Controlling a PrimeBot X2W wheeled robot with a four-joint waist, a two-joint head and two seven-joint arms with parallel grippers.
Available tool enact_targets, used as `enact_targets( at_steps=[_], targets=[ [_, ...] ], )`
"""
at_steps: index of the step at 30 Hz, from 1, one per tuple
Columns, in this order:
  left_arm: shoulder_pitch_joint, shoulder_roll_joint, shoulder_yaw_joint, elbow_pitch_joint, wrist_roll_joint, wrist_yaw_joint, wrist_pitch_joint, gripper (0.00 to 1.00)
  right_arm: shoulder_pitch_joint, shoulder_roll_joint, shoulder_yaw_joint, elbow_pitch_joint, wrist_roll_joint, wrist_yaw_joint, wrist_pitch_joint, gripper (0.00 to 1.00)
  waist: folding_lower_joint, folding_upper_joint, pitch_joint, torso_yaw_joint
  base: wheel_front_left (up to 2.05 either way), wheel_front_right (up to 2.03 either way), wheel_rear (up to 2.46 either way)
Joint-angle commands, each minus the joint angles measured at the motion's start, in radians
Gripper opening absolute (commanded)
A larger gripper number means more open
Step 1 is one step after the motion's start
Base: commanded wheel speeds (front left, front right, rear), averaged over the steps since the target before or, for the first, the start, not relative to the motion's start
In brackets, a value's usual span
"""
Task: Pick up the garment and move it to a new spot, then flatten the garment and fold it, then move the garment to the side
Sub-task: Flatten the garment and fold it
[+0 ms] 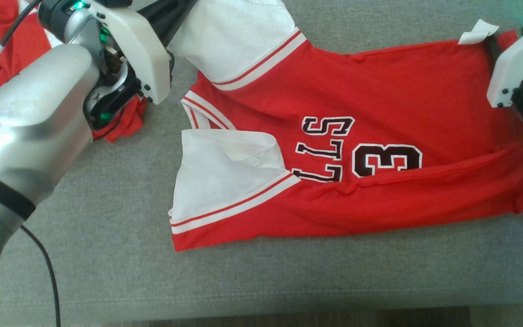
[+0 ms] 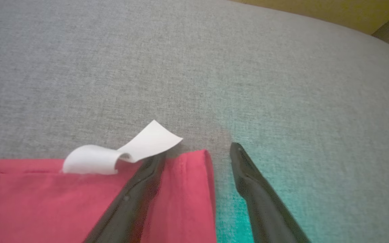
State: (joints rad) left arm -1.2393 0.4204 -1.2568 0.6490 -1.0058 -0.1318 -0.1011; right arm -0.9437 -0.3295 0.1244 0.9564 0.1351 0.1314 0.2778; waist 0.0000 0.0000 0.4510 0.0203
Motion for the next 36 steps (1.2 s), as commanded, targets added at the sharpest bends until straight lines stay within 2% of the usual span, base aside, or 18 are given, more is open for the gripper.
enact_targets(
  at_steps=[1, 5, 11, 20, 26, 31, 36],
  targets=[
    [-0.070, 0.024, 0.030, -0.006, 0.006, 0.002, 0.001, 0.00, 0.004, -0.004, 0.028, -0.005, 0.010, -0.001, 0.011, 0.00, 0.0000, 0.0000, -0.001, 0.000, 0.00, 0.00, 0.00],
    [-0.074, 0.025, 0.031, 0.018, 0.006, 0.003, -0.004, 0.00, -0.024, -0.025, 0.034, 0.006, 0.038, -0.001, -0.023, 0.00, 0.0000, 0.0000, -0.003, -0.003, 0.00, 0.00, 0.00],
    [-0.099, 0.031, 0.044, 0.061, 0.010, 0.012, -0.023, 0.00, -0.078, -0.034, -0.014, 0.021, 0.038, -0.001, -0.129, 0.00, 0.0000, 0.0000, -0.001, -0.012, 0.00, 0.00, 0.00],
    [-0.167, 0.015, 0.061, 0.157, 0.046, 0.048, -0.090, 0.00, -0.180, 0.004, -0.102, 0.065, 0.017, -0.001, -0.297, 0.00, 0.0000, 0.0000, 0.018, -0.023, 0.00, 0.00, 0.00],
    [-0.206, -0.020, 0.078, 0.217, 0.080, 0.076, -0.141, 0.00, -0.225, 0.024, -0.137, 0.104, -0.010, -0.001, -0.387, 0.00, 0.0000, 0.0000, 0.027, -0.019, 0.00, 0.00, 0.00],
    [-0.168, -0.041, 0.057, 0.237, 0.109, 0.053, -0.154, 0.00, -0.197, 0.046, -0.113, 0.148, -0.001, -0.001, -0.410, 0.00, 0.0000, 0.0000, -0.001, -0.013, 0.00, 0.00, 0.00],
    [-0.097, -0.033, 0.043, 0.213, 0.128, 0.035, -0.159, 0.00, -0.137, 0.052, -0.071, 0.174, 0.031, -0.001, -0.413, 0.00, 0.0000, 0.0000, -0.053, -0.008, 0.00, 0.00, 0.00]
  ],
)
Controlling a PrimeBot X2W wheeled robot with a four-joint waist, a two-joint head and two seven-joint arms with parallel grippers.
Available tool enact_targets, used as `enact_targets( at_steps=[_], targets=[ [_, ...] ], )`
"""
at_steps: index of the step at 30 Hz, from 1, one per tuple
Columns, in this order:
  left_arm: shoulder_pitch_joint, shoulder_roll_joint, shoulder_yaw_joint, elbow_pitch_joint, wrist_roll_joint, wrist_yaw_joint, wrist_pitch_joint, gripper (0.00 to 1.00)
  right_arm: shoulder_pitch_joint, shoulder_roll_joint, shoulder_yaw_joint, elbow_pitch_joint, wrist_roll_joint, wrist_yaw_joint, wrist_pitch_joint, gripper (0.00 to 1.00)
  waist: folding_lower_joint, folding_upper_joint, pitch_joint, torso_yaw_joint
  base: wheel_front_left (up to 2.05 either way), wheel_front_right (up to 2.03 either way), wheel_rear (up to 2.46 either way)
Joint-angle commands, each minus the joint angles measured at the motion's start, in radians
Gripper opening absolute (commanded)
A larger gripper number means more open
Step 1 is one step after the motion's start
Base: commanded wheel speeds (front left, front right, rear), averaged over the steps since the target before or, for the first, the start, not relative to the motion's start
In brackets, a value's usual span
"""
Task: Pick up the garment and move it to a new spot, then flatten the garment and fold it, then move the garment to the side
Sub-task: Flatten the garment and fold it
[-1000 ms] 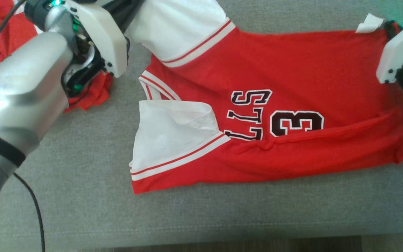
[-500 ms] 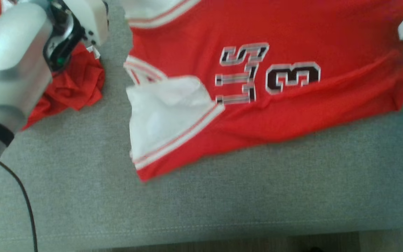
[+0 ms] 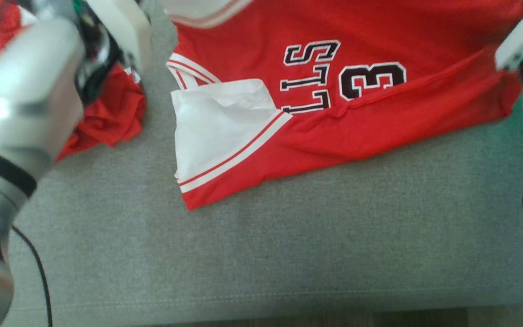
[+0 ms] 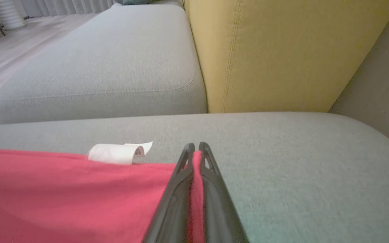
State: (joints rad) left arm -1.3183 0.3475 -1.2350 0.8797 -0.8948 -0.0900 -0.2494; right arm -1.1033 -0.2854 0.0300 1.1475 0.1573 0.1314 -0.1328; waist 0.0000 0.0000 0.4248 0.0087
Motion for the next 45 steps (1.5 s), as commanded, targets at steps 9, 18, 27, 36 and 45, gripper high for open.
enact_targets(
  at_steps=[9, 18, 27, 36, 45],
  targets=[
    [0.133, 0.082, 0.002, -0.150, 0.044, -0.008, -0.012, 0.00, 0.151, -0.030, 0.097, -0.002, 0.085, -0.001, 0.061, 0.00, 0.0000, 0.0000, -0.128, 0.027, 0.00, 0.00, 0.00],
    [0.322, 0.178, -0.025, -0.429, 0.050, 0.053, 0.060, 0.00, 0.290, -0.105, 0.177, -0.028, 0.161, -0.001, 0.174, 0.00, 0.0000, 0.0000, -0.212, 0.045, 0.00, 0.00, 0.00],
    [0.444, 0.246, -0.040, -0.615, 0.107, 0.101, 0.197, 0.00, 0.358, -0.148, 0.241, -0.082, 0.211, -0.001, 0.282, 0.00, 0.0000, 0.0000, -0.222, 0.046, 0.00, 0.00, 0.00],
    [0.509, 0.209, -0.044, -0.579, 0.143, 0.094, 0.249, 0.00, 0.400, -0.175, 0.297, -0.142, 0.239, -0.001, 0.367, 0.38, 0.0000, 0.0000, -0.218, 0.028, 0.00, 0.00, 0.00],
    [0.550, 0.184, 0.008, -0.492, 0.146, 0.199, 0.183, 1.00, 0.404, -0.161, 0.267, -0.236, 0.222, -0.001, 0.314, 1.00, 0.0000, 0.0000, -0.255, 0.009, 0.00, 0.00, 0.00]
  ],
)
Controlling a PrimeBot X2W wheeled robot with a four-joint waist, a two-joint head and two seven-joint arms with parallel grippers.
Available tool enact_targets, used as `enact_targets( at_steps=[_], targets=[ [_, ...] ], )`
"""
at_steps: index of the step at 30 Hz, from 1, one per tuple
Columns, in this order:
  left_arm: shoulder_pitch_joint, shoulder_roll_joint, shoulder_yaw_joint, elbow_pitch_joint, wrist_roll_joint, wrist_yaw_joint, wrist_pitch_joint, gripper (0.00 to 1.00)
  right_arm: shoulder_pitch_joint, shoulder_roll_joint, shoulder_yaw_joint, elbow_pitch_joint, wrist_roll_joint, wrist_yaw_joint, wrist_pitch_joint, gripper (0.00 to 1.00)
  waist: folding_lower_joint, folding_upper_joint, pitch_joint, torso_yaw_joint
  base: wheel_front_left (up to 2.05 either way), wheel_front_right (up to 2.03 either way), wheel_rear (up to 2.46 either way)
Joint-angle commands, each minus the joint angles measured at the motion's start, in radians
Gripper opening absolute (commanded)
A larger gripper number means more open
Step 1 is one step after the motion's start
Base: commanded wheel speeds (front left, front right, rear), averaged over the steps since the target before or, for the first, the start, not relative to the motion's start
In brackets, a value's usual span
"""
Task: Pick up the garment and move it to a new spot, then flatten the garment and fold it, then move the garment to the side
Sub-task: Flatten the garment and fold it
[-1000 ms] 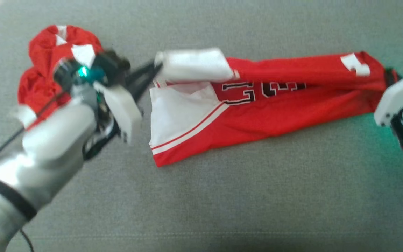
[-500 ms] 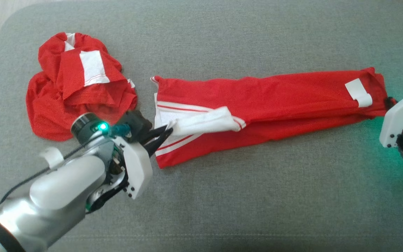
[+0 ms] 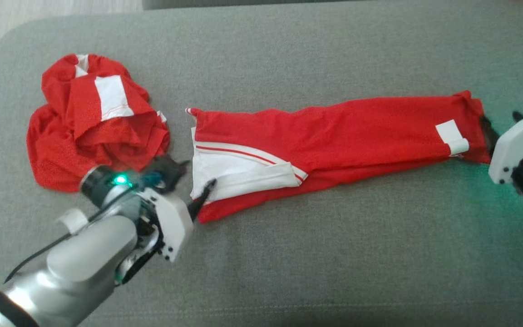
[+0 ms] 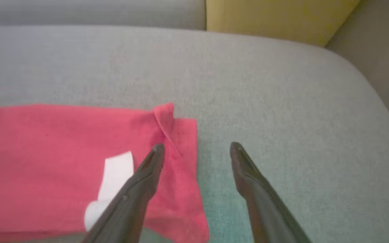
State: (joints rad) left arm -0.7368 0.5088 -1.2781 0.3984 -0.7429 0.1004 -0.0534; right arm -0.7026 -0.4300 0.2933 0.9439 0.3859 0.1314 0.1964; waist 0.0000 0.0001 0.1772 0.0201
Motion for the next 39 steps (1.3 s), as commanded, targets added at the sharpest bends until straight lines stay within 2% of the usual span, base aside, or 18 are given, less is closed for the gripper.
enact_targets(
  at_steps=[1, 3, 4, 7, 10, 14, 17, 20, 23, 26, 27, 31, 36, 37, 39],
  targets=[
    [-0.028, 0.020, 0.067, 0.000, -0.012, 0.027, -0.032, 1.00, 0.005, -0.012, -0.005, -0.048, -0.013, -0.001, -0.030, 1.00, 0.0000, -0.0001, -0.014, -0.004, 0.00, 0.00, 0.00],
    [-0.016, 0.013, 0.108, 0.017, -0.033, 0.063, -0.083, 1.00, 0.013, 0.007, -0.024, -0.085, -0.022, -0.001, -0.062, 1.00, 0.0000, -0.0001, -0.029, -0.007, 0.00, 0.00, 0.00],
    [-0.016, 0.013, 0.108, 0.017, -0.033, 0.063, -0.083, 1.00, 0.013, 0.007, -0.024, -0.085, -0.022, -0.001, -0.062, 1.00, 0.0000, -0.0001, -0.029, -0.007, 0.00, 0.00, 0.00],
    [0.005, -0.004, 0.183, 0.022, -0.072, 0.107, -0.165, 1.00, 0.038, 0.044, -0.048, -0.156, -0.030, -0.001, -0.122, 1.00, 0.0000, -0.0001, -0.049, -0.010, 0.00, 0.00, 0.00],
    [0.035, -0.020, 0.279, -0.004, -0.092, 0.147, -0.203, 1.00, 0.075, 0.072, -0.068, -0.234, -0.044, -0.001, -0.189, 1.00, 0.0000, -0.0001, -0.066, -0.009, 0.00, 0.00, 0.00],
    [0.119, -0.059, 0.488, -0.122, -0.030, 0.196, -0.208, 1.00, 0.143, 0.103, -0.098, -0.339, -0.080, -0.001, -0.297, 1.00, 0.0000, -0.0001, -0.080, 0.000, 0.00, 0.00, 0.00],
    [0.230, -0.110, 0.637, -0.210, 0.052, 0.198, -0.208, 1.00, 0.210, 0.140, -0.128, -0.393, -0.099, -0.001, -0.362, 1.00, 0.0000, -0.0001, -0.090, 0.007, 0.00, 0.00, 0.00],
    [0.345, -0.169, 0.756, -0.270, 0.141, 0.185, -0.208, 1.00, 0.277, 0.173, -0.149, -0.434, -0.132, -0.001, -0.401, 1.00, 0.0000, -0.0001, -0.097, 0.011, 0.00, 0.00, 0.00],
    [0.443, -0.236, 0.855, -0.299, 0.203, 0.152, -0.208, 1.00, 0.331, 0.206, -0.174, -0.459, -0.166, -0.001, -0.415, 1.00, 0.0000, -0.0001, -0.096, 0.016, 0.00, 0.00, 0.00],
    [0.489, -0.274, 0.897, -0.287, 0.276, 0.099, -0.208, 1.00, 0.357, 0.225, -0.199, -0.469, -0.190, -0.001, -0.412, 1.00, 0.0000, -0.0001, -0.086, 0.027, 0.00, 0.00, 0.00],
    [0.494, -0.294, 0.917, -0.276, 0.312, 0.066, -0.208, 1.00, 0.359, 0.233, -0.215, -0.475, -0.200, -0.001, -0.403, 1.00, 0.0000, -0.0001, -0.076, 0.034, 0.00, 0.00, 0.00],
    [0.486, -0.333, 0.959, -0.249, 0.352, 0.012, -0.208, 1.00, 0.339, 0.237, -0.268, -0.465, -0.216, -0.001, -0.368, 1.00, 0.0000, -0.0001, -0.048, 0.048, 0.00, 0.00, 0.00],
    [0.472, -0.374, 0.987, -0.215, 0.392, -0.043, -0.208, 1.00, 0.276, 0.252, -0.411, -0.388, -0.242, -0.001, -0.283, 1.00, 0.0000, -0.0001, 0.000, 0.068, 0.00, 0.00, 0.00],
    [0.465, -0.388, 0.998, -0.205, 0.405, -0.059, -0.208, 1.00, 0.245, 0.262, -0.484, -0.352, -0.261, -0.001, -0.251, 1.00, 0.0000, -0.0001, 0.021, 0.077, 0.00, 0.00, 0.00],
    [0.457, -0.399, 1.008, -0.197, 0.417, -0.074, -0.208, 1.00, 0.212, 0.272, -0.550, -0.320, -0.284, -0.001, -0.220, 1.00, 0.0000, -0.0001, 0.044, 0.086, 0.00, 0.00, 0.00]
  ],
)
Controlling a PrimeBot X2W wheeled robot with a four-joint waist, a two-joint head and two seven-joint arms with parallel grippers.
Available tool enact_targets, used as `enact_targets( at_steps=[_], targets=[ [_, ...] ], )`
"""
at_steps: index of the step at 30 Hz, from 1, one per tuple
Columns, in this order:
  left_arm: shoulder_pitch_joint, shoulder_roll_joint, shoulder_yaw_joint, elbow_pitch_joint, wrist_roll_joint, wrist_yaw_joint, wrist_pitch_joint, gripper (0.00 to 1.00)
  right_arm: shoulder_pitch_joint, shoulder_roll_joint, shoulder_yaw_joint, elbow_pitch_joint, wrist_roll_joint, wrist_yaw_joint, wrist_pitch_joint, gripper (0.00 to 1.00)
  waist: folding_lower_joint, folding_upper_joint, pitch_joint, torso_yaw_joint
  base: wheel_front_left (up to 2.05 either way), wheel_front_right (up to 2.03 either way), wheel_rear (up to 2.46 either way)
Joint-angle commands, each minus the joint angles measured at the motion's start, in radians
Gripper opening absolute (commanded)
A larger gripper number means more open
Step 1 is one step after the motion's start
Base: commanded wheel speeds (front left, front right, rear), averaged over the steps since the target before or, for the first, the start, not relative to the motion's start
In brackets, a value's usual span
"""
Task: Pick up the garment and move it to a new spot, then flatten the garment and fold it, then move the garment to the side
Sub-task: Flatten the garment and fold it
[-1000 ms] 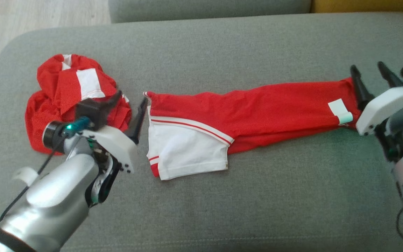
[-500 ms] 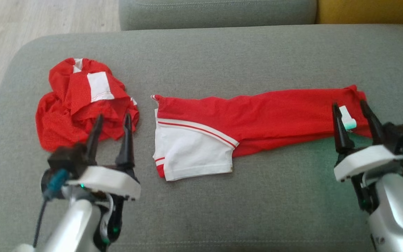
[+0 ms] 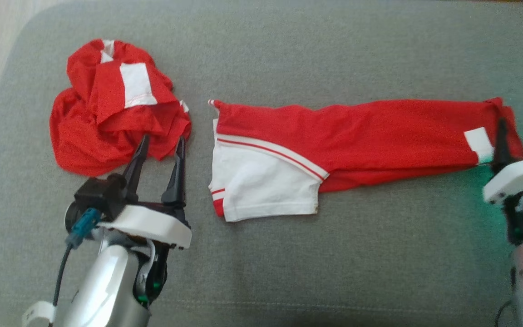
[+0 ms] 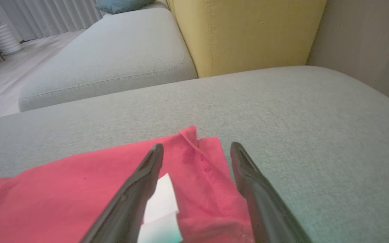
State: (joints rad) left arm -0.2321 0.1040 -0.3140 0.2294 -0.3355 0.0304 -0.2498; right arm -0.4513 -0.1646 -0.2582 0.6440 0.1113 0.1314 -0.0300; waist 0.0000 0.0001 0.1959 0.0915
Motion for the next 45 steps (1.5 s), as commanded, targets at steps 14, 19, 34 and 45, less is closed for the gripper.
enact_targets(
  at_steps=[14, 19, 34, 45],
  targets=[
    [-0.084, -0.040, 0.123, -0.008, 0.053, -0.062, -0.012, 1.00, -0.165, 0.050, -0.241, 0.118, -0.167, -0.001, 0.167, 1.00, 0.0000, -0.0001, 0.112, 0.042, 0.00, 0.00, 0.00],
    [-0.093, -0.048, 0.143, -0.010, 0.064, -0.071, -0.012, 1.00, -0.181, 0.063, -0.241, 0.118, -0.162, -0.001, 0.169, 1.00, 0.0000, -0.0001, 0.135, 0.036, 0.00, 0.00, 0.00],
    [-0.116, -0.053, 0.185, -0.003, 0.072, -0.086, -0.012, 1.00, -0.170, 0.012, -0.228, 0.133, -0.090, -0.001, 0.161, 0.00, 0.0000, -0.0001, 0.132, 0.023, 0.00, 0.00, 0.00],
    [-0.086, -0.054, 0.186, 0.001, 0.064, -0.083, -0.012, 1.00, -0.179, 0.022, -0.508, 0.053, -0.380, -0.001, 0.104, 0.00, 0.0000, -0.0001, 0.077, 0.019, 0.00, 0.00, 0.00]
  ],
)
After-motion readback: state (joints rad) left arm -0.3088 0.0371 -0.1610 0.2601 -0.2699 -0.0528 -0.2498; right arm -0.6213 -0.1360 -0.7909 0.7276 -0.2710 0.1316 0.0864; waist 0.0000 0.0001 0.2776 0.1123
